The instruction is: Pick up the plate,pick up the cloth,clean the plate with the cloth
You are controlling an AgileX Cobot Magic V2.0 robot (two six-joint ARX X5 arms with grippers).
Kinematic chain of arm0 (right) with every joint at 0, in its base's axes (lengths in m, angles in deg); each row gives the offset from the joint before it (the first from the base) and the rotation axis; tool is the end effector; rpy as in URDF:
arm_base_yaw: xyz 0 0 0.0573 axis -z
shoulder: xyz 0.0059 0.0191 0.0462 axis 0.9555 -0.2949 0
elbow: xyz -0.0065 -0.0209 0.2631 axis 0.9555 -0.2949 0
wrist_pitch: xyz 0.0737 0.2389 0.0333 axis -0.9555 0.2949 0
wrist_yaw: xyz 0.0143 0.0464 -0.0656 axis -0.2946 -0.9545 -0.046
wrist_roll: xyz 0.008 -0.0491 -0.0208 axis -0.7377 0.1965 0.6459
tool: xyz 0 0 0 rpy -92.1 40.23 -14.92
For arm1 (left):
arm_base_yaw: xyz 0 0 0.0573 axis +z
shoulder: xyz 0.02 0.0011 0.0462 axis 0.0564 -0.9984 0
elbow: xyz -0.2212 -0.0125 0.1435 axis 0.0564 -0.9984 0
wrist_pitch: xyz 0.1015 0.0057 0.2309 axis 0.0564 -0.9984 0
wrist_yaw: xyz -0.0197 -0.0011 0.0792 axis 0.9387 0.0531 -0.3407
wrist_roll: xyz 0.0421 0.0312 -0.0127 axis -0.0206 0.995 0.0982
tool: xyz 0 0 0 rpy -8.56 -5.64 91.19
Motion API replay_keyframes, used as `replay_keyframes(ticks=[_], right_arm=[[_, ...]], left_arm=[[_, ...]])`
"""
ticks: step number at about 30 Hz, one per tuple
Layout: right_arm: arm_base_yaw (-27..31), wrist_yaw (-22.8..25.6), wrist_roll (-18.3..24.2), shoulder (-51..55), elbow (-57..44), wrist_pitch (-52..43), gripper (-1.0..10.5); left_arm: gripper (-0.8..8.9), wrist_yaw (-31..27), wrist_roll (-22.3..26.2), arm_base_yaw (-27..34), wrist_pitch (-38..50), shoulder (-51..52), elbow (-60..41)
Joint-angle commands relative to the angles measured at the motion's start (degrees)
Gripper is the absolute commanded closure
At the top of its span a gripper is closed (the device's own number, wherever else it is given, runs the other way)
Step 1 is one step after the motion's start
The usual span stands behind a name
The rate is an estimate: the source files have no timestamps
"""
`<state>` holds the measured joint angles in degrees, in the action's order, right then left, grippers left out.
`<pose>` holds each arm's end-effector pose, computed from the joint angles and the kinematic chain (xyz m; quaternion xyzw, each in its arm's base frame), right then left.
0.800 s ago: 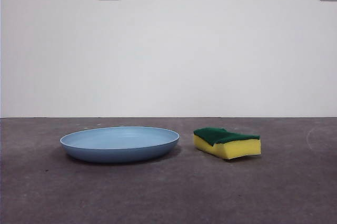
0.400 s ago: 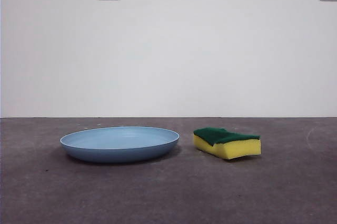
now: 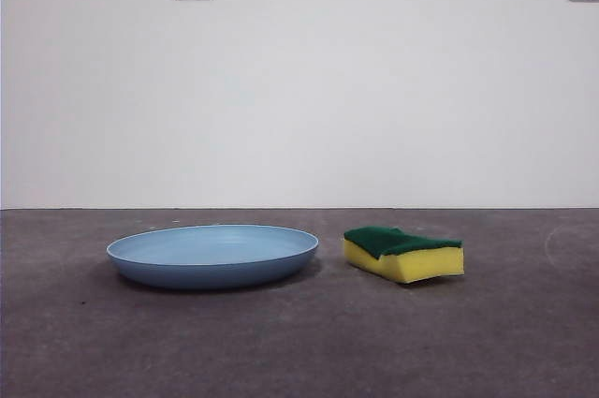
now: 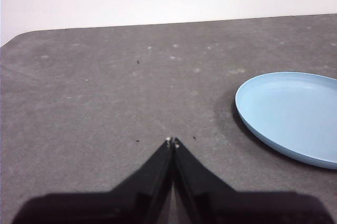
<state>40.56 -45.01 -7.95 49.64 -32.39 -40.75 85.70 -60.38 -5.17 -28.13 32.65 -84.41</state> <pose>0.1014 0.0613 0.3158 -0.0608 0.2451 0.2255 0.9409 0.0955 -0.0041 0.1514 0.0093 0.0852 -0.0323 0.9958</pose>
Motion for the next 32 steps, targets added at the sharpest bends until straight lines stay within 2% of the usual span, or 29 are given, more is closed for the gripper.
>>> replay_keyframes(ticks=[1,19,24,26,29,32], right_arm=[[-0.13,0.15,-0.68,0.09,-0.46,-0.37,9.5],[-0.13,0.2,-0.44,0.09,-0.46,-0.37,9.5],[0.33,0.33,5.77,1.68,-0.46,-0.37,9.5],[1.7,0.17,7.65,3.28,-0.46,-0.74,9.5],[7.04,-0.85,8.76,5.51,-0.48,-3.58,9.5],[13.9,-4.98,9.09,7.48,-0.52,-6.08,9.5]], left_arm=[[8.16,0.0,0.13,0.15,0.02,0.15,-0.76],[8.16,-0.02,0.13,0.15,0.02,0.15,-0.76],[8.16,-0.02,0.13,0.15,0.02,0.15,-0.76],[8.16,-0.02,0.13,0.15,0.02,0.15,-0.76],[8.16,-0.02,0.13,0.15,0.02,0.15,-0.76],[8.16,0.0,0.13,0.15,0.02,0.15,-0.76]])
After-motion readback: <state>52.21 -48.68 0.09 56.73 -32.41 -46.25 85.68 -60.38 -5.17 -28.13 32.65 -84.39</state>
